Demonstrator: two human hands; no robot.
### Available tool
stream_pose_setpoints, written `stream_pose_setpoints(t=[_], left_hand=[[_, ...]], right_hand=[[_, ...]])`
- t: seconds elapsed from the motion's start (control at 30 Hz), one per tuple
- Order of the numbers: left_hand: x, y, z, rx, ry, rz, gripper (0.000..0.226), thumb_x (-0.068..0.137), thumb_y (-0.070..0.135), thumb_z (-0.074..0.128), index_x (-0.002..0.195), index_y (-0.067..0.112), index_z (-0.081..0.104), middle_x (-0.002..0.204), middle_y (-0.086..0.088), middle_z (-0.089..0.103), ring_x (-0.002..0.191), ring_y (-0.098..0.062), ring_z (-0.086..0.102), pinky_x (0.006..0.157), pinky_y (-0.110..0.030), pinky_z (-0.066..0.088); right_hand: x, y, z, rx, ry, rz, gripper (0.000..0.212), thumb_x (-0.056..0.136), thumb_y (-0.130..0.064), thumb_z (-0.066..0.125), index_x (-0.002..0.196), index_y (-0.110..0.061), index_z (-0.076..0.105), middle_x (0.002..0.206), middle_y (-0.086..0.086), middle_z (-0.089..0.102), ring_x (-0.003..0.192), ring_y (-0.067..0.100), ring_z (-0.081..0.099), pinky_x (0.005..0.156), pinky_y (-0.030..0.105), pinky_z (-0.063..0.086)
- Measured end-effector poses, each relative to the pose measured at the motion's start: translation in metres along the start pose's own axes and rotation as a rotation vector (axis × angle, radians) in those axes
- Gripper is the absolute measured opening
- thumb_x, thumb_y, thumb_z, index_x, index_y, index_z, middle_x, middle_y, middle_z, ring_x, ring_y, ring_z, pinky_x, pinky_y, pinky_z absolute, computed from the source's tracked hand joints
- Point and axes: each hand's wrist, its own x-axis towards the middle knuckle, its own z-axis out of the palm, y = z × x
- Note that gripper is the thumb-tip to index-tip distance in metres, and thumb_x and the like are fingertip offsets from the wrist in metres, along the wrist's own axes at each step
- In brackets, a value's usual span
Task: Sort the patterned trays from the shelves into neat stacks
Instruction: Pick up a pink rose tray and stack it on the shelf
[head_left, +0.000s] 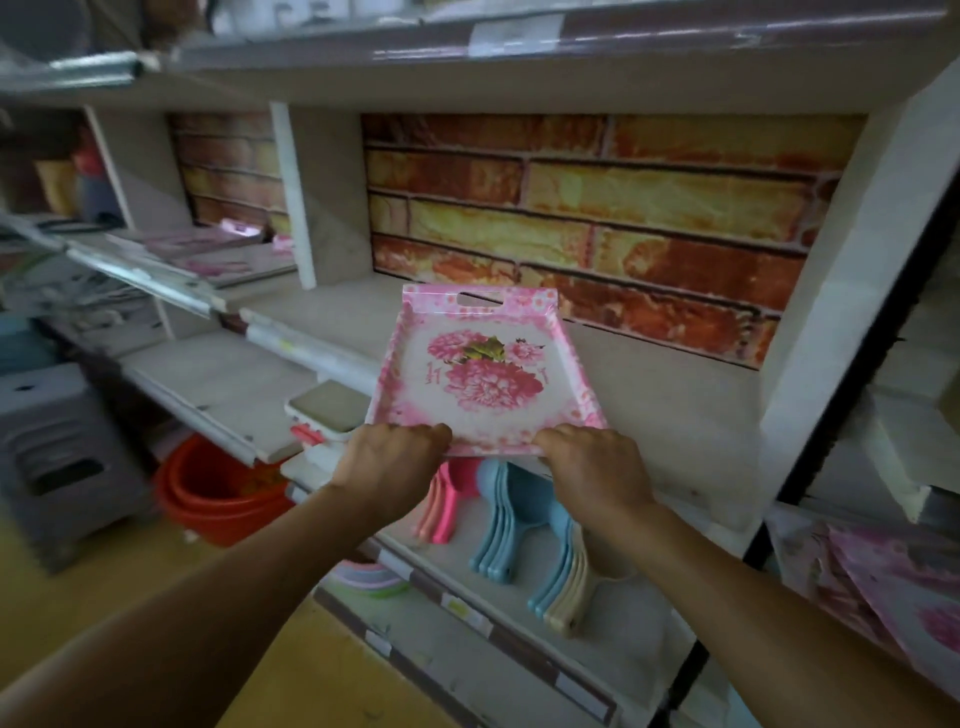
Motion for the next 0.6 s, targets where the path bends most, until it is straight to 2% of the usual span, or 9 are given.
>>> stream_pose_setpoints(t=[0.1,0.2,0.37,0.53,0.6], left_hand=[[-0.026,-0.035,0.0,0.023,-0.031,-0.068,0.023,0.099,0.037,0.039,0.115,0.028,0.052,0.104,0.001,0.069,0.09,-0.024,0.066,0.061,-0.031,0.04],[-0.056,-0.076,-0.002,0.043,-0.059,-0.138,0.019,0.097,0.036,0.041,0.11,0.027,0.052,0.1,0.002,0.069,0.088,-0.024,0.067,0.058,-0.031,0.039],[-0.113,-0.14,-0.011,0.093,-0.107,-0.243,0.021,0.099,0.038,0.037,0.109,0.026,0.051,0.105,0.002,0.068,0.092,-0.025,0.066,0.058,-0.03,0.033],[-0.165,-0.209,-0.009,0.12,-0.139,-0.345,0.017,0.096,0.03,0.039,0.108,0.026,0.05,0.102,0.0,0.068,0.09,-0.026,0.066,0.057,-0.032,0.037],[-0.185,-0.235,-0.006,0.123,-0.135,-0.382,0.014,0.094,0.026,0.042,0.106,0.026,0.05,0.101,0.0,0.069,0.088,-0.026,0.066,0.057,-0.033,0.039]], right_hand=[[0.022,-0.038,0.003,0.057,0.045,-0.082,0.034,0.043,-0.007,0.085,0.064,-0.023,0.065,0.054,-0.002,0.06,0.042,0.021,0.058,0.036,0.02,0.035],[0.044,-0.085,0.007,0.109,0.089,-0.155,0.031,0.044,-0.006,0.085,0.065,-0.02,0.067,0.054,-0.001,0.061,0.041,0.021,0.058,0.036,0.019,0.036],[0.076,-0.17,0.018,0.156,0.079,-0.216,0.032,0.046,-0.008,0.086,0.068,-0.021,0.067,0.054,-0.001,0.06,0.042,0.021,0.058,0.037,0.02,0.037],[0.103,-0.253,0.024,0.198,0.045,-0.27,0.029,0.053,-0.011,0.084,0.072,-0.024,0.067,0.059,-0.003,0.062,0.047,0.021,0.06,0.04,0.022,0.039],[0.113,-0.283,0.023,0.222,0.046,-0.307,0.02,0.063,-0.015,0.08,0.076,-0.024,0.067,0.064,-0.003,0.065,0.053,0.022,0.062,0.045,0.024,0.037]])
